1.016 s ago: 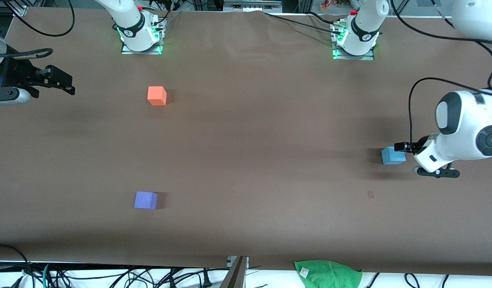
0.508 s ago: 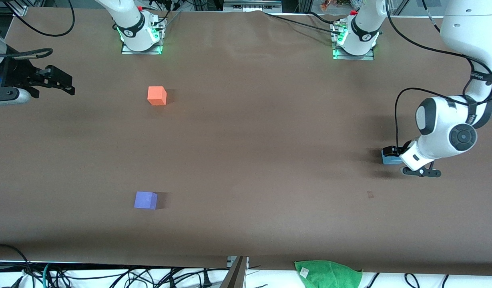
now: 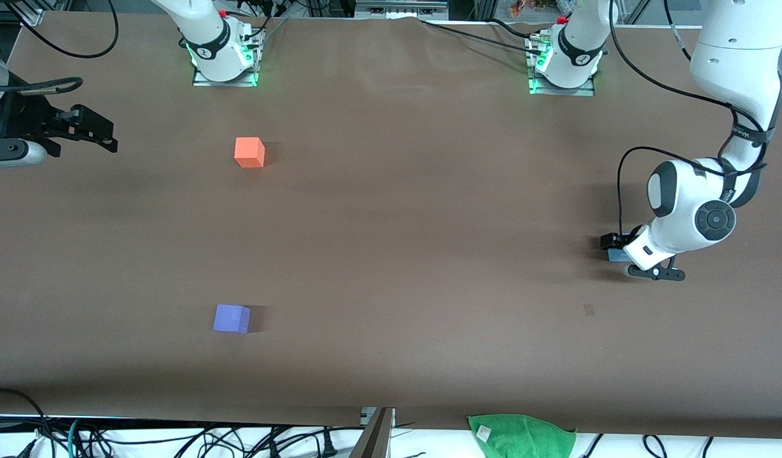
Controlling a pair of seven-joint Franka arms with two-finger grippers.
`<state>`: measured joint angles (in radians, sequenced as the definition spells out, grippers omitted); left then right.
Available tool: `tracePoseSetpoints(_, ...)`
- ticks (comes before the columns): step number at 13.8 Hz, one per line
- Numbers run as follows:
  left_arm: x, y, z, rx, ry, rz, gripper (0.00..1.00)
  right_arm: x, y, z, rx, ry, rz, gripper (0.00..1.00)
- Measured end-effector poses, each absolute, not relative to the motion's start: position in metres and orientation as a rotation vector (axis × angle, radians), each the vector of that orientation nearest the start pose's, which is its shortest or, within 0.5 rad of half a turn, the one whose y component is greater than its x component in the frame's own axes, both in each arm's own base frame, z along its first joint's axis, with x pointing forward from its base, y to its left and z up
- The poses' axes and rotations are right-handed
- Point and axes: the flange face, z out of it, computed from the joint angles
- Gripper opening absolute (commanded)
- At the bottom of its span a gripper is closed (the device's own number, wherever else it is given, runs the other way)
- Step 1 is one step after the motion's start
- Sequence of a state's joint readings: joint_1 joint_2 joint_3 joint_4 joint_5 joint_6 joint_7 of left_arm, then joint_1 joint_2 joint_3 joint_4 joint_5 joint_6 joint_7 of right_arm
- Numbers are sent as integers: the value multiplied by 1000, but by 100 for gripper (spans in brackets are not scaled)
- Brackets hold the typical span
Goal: Place blue block between orange and purple blocks
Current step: 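Lift the blue cube and carry it toward the table middle with the left gripper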
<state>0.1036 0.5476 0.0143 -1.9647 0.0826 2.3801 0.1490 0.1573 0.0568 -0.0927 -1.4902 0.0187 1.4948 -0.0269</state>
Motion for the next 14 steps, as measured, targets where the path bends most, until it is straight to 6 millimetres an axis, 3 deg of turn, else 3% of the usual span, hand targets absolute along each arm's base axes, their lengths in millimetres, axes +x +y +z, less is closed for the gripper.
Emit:
tracePoseSetpoints(4,603,71,200,-3087,157,195,0,565,32,624,-3137,-125,67,99)
tracePoseSetpoints(7,611,56,257,-3087,188,254,0,566,20,623,-3149,-96,68,99)
tracePoseSetpoints(9,616,23,308,-3089,254,344,0,566,20,623,-3149,-98,68,100)
tracePoseSetpoints(11,620,-23,352,-3085,290,432,0,566,23,623,-3148,-109,70,100)
tracePoseSetpoints(12,621,-51,365,-3086,304,437,0,566,25,623,-3148,-119,70,99)
tracePoseSetpoints(14,614,-115,369,-3084,326,440,0,566,29,623,-3147,-131,68,99)
